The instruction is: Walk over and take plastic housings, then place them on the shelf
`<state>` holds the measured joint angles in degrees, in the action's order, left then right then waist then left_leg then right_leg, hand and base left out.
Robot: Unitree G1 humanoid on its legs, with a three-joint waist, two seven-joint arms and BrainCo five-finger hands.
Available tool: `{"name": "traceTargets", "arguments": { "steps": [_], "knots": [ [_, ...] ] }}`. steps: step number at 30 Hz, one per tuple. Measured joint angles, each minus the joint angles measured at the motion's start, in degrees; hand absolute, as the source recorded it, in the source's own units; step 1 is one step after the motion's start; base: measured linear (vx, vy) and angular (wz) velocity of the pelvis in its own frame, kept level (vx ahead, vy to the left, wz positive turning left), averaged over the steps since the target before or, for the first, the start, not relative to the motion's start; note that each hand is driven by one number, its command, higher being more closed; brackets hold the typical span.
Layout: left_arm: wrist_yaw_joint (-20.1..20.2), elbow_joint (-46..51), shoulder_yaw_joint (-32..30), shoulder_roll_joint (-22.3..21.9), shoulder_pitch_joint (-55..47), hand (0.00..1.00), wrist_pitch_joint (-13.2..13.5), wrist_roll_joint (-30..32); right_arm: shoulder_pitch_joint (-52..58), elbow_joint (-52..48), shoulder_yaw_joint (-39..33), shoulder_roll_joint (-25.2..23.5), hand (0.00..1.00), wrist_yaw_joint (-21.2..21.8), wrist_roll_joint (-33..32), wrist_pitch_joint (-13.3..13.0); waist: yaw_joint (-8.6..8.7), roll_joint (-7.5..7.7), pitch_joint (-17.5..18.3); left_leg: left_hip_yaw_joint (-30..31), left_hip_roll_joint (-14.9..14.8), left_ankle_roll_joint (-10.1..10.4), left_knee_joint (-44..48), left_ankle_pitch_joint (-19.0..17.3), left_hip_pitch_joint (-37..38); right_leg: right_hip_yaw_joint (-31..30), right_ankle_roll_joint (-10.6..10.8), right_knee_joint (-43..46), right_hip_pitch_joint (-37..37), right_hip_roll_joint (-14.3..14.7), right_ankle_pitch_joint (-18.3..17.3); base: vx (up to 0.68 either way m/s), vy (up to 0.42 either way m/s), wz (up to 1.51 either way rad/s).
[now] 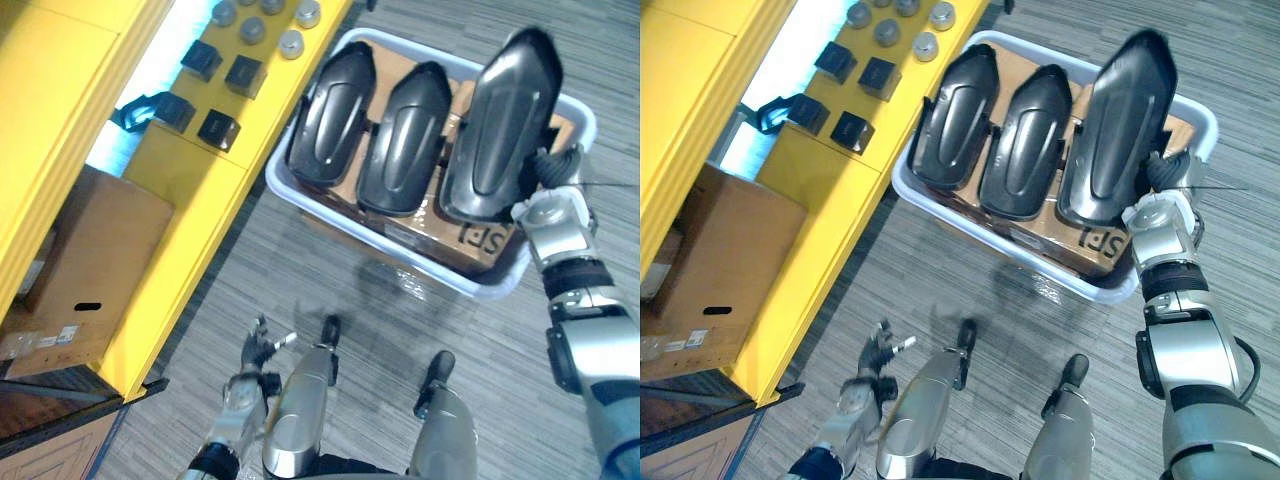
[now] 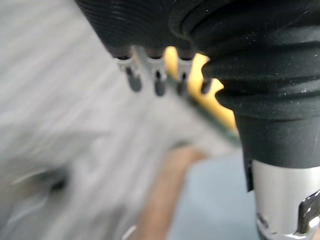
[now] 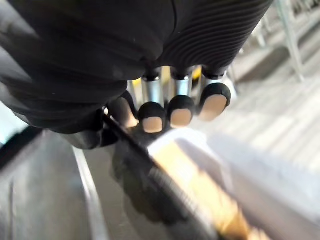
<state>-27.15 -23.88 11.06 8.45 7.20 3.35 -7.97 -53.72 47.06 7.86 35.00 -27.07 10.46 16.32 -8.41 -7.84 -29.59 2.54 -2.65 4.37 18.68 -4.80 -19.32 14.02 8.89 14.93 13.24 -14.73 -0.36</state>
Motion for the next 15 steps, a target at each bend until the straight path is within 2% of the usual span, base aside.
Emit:
{"name": "traceTargets", "arguments": {
  "steps": [1,2,3,5,6,7,8,10,11,12,15],
  "knots": [
    [-1.4,1.8,-0.5,0.6,0.5,0.00,-1.6,2.2,0.7,-0.6,-0.1,-0.1,1.00,-0.6,0.0,0.0,0.22,0.19,-0.1,0.0,-0.1,0.1,-0.7,0.3,0.8,0.1,-0.1,-0.4,-0.7,0.1,0.1,0.04,-0.054,-0.04],
    [-3.9,4.6,-2.2,1.7,1.4,0.00,-4.6,6.5,2.2,-1.9,-0.6,-0.7,1.00,-1.8,0.4,0.0,0.70,0.82,0.0,0.0,-0.4,0.3,-2.3,0.8,2.4,0.1,-0.3,-1.3,-1.9,0.7,0.3,0.05,-0.045,-0.04],
    [-4.8,5.8,-3.1,2.7,2.0,0.00,-6.0,8.4,2.7,-2.4,-1.0,-1.5,1.00,-2.2,0.8,0.0,1.07,1.23,0.0,0.0,-0.6,0.5,-3.0,1.1,3.3,0.1,-0.4,-1.8,-2.6,0.9,0.4,0.07,-0.047,-0.07],
    [-6.6,7.4,-5.4,7.2,5.0,0.00,-9.6,13.2,4.6,-5.8,-1.1,-3.0,1.00,-4.5,1.9,0.0,1.95,2.90,0.4,-0.2,-1.5,1.2,-5.7,2.0,5.6,0.1,-0.7,-3.1,-4.1,1.6,0.7,0.07,-0.050,-0.08],
    [-6.6,7.4,-5.8,8.3,6.0,0.00,-9.8,13.5,4.9,-6.7,-1.1,-3.3,1.00,-4.9,2.1,-0.1,2.25,3.29,0.6,-0.2,-1.7,1.4,-6.3,2.2,6.1,0.1,-0.9,-3.5,-4.5,1.9,0.8,0.07,-0.070,-0.07],
    [-6.4,7.5,-6.0,10.6,8.1,0.00,-9.4,12.7,5.5,-8.9,-1.2,-4.5,1.00,-6.5,2.3,-0.3,2.88,4.74,1.3,-0.5,-1.9,1.6,-8.2,3.6,6.9,0.1,-1.1,-4.2,-4.6,2.1,1.0,0.06,-0.056,-0.05],
    [-6.1,7.5,-5.9,11.1,8.9,0.00,-9.0,11.6,5.7,-10.1,-1.2,-4.9,1.00,-7.0,2.8,-0.4,2.99,4.96,1.4,-0.7,-2.1,1.7,-9.0,3.8,7.5,0.1,-1.2,-4.7,-5.0,2.3,1.2,0.06,-0.048,-0.11],
    [-3.0,9.6,-5.8,11.0,10.6,0.00,-6.8,4.5,6.1,-15.2,-2.2,-6.8,1.00,-8.4,5.6,-2.4,3.29,5.96,2.1,-1.8,-2.5,1.9,-10.4,4.3,8.7,-0.4,-1.3,-6.6,-5.7,2.9,2.2,0.03,-0.017,-0.18],
    [0.9,11.3,-5.2,10.1,11.5,0.00,-5.2,-0.8,6.2,-18.2,-2.2,-7.4,1.00,-8.8,8.0,-3.8,4.05,6.12,2.2,-1.8,-2.6,1.9,-10.7,4.6,9.2,-0.2,-1.5,-7.9,-6.8,3.1,2.7,0.02,-0.005,-0.09],
    [3.2,12.1,-4.7,9.4,11.9,0.00,-4.5,-3.3,6.3,-19.5,-2.2,-7.7,1.00,-9.0,9.2,-4.6,4.38,6.14,2.3,-1.8,-2.6,1.9,-10.7,4.6,9.4,-0.1,-1.4,-8.4,-7.2,3.2,3.0,0.00,0.000,0.00],
    [13.7,13.0,1.2,6.0,13.3,0.00,-4.2,-12.7,6.5,-22.6,-0.8,-10.0,1.00,-9.1,13.9,-8.8,4.79,6.55,5.6,-3.0,-3.0,1.9,-11.2,4.5,9.5,-0.6,-1.5,-10.1,-7.3,3.7,3.8,0.01,0.005,-0.12]
  ]
}}
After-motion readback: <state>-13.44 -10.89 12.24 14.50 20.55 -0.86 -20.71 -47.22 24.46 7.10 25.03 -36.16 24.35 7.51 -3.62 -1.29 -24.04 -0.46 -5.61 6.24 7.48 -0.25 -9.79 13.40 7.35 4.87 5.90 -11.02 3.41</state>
